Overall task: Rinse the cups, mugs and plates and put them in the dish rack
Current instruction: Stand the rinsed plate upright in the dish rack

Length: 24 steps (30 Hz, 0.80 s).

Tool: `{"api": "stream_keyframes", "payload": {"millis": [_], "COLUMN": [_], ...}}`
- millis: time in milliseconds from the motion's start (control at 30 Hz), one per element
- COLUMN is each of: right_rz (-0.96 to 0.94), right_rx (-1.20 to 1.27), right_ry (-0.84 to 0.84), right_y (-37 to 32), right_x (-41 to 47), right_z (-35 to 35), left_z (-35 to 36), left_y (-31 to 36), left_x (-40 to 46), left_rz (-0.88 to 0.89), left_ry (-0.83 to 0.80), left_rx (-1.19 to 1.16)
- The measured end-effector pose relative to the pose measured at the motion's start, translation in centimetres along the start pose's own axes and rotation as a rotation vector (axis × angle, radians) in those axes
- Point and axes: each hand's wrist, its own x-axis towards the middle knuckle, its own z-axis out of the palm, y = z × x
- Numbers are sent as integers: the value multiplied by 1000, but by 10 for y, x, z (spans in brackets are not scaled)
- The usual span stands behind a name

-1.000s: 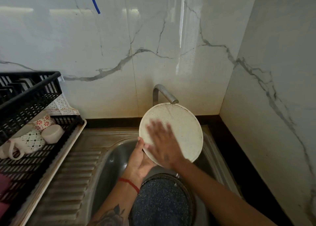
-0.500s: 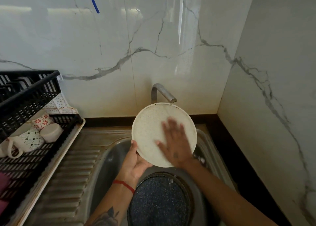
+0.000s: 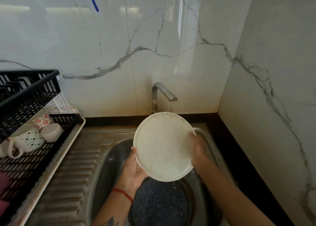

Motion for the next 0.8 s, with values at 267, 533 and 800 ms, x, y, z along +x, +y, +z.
{"api": "stream_keyframes", "payload": {"millis": [267,533,800], "right_rz": [97,99,-166], "right_rx": [208,84,96], "right_ry": [-59,-262,-101], "right_y": [5,11,-14], "right_x": [-8,3,-13], "right_z": [-22,-53,-45], "left_z": [-10,20,33], "left_y": [5,13,13], "left_x": [4,7,20], "left_rz": [-247,95,211], "left_ry": [-48,-5,115], "left_rx": [-12,65,430]}}
